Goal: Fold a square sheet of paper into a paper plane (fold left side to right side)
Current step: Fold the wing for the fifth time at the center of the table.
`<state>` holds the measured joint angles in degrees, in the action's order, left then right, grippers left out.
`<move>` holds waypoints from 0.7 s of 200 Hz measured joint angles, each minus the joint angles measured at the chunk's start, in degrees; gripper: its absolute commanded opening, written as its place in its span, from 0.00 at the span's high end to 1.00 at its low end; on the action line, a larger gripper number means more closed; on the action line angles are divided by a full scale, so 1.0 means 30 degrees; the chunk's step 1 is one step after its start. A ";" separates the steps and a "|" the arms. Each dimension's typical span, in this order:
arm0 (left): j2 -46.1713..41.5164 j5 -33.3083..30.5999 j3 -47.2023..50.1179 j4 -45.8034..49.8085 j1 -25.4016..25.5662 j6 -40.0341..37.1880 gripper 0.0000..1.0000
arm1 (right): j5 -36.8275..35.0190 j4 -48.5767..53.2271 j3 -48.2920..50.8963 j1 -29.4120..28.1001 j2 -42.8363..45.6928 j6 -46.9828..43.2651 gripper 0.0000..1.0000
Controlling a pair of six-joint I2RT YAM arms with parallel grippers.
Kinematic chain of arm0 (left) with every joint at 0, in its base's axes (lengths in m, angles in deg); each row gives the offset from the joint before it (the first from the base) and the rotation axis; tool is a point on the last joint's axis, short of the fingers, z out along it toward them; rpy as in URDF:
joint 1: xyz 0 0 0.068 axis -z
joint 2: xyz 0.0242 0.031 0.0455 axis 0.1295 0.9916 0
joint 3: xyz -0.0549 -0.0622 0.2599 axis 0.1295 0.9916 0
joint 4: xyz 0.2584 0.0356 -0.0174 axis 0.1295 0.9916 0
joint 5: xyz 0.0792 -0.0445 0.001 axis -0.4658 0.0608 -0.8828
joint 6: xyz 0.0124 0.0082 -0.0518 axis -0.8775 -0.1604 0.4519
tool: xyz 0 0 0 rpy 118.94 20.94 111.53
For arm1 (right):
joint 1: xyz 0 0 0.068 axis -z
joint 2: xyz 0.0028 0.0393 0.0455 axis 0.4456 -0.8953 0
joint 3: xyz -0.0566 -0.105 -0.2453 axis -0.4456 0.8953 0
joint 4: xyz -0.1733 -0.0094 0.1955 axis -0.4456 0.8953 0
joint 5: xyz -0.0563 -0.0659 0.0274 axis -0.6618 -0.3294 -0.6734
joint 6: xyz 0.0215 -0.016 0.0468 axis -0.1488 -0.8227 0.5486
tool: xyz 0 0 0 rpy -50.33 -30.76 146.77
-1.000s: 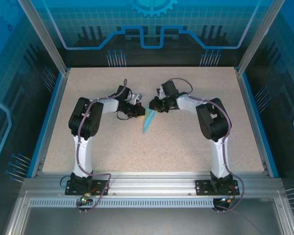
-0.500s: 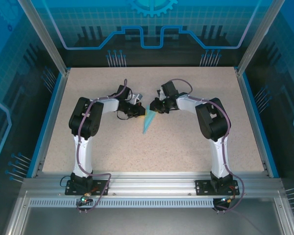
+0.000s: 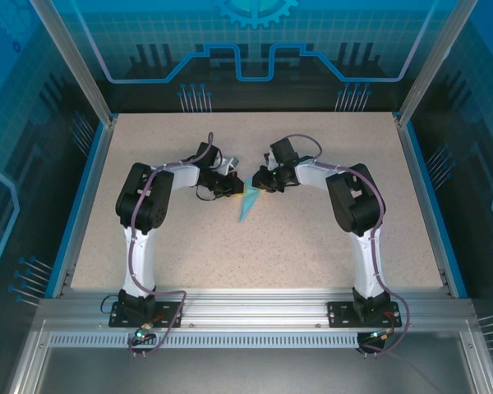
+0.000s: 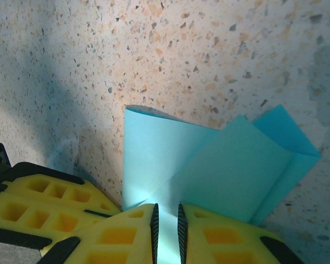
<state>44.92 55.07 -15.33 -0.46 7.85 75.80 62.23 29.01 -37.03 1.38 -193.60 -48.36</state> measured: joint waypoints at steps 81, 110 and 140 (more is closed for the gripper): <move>-0.1319 -0.0860 0.0758 -0.0058 0.0080 0.0729 0.67 | -0.0044 -0.0029 0.0051 0.0015 0.0000 0.0000 0.79; -0.2914 -0.1392 0.1814 0.0080 0.0007 0.1013 0.68 | -0.0044 -0.0029 0.0051 0.0015 0.0000 -0.0007 0.79; -0.4983 -0.1566 0.2878 0.0277 0.0015 0.1319 0.79 | -0.0044 -0.0022 0.0051 0.0015 0.0000 -0.0015 0.79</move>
<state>29.97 50.37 -6.70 0.37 7.89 79.76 62.10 28.95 -36.88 1.42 -193.60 -48.41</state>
